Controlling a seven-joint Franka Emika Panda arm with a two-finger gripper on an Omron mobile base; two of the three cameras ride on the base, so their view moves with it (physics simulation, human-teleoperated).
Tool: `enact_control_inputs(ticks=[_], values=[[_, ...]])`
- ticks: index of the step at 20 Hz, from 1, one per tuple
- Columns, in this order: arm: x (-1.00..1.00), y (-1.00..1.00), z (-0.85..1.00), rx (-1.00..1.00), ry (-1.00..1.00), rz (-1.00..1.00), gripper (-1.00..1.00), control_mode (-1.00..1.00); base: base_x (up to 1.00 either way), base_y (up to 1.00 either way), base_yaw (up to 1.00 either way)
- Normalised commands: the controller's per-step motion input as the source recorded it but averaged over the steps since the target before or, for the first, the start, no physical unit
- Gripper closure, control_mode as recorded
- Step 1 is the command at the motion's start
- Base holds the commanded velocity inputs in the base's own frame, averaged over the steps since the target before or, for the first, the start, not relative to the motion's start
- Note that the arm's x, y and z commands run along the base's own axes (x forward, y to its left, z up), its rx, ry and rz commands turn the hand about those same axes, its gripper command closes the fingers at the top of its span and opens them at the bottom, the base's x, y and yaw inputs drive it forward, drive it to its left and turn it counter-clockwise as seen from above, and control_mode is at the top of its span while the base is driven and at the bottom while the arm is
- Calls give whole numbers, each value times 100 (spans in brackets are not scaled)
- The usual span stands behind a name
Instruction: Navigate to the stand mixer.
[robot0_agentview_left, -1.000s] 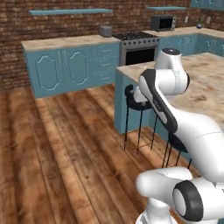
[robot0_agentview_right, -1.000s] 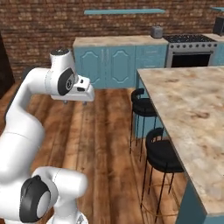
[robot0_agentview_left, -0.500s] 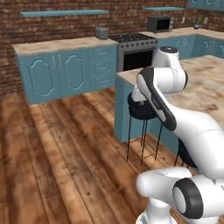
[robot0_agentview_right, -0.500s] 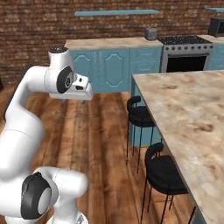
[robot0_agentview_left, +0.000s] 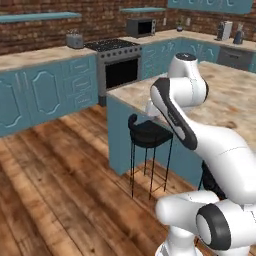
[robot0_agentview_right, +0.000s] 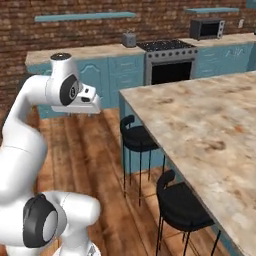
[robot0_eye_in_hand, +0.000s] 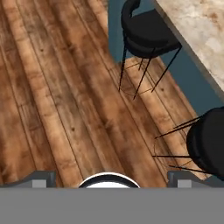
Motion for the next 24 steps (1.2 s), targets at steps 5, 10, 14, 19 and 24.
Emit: enact_control_inputs(ticks=[5,10,14,19,24], values=[[0,0,0,0,0,0,-100,100,0,-15,-88],[0,0,0,0,0,0,-100,100,0,-4,-98],[0,0,0,0,0,0,-100,100,0,0,-98],[0,0,0,0,0,0,-100,100,0,-4,-98],[0,0,0,0,0,0,-100,100,9,-46,-87]])
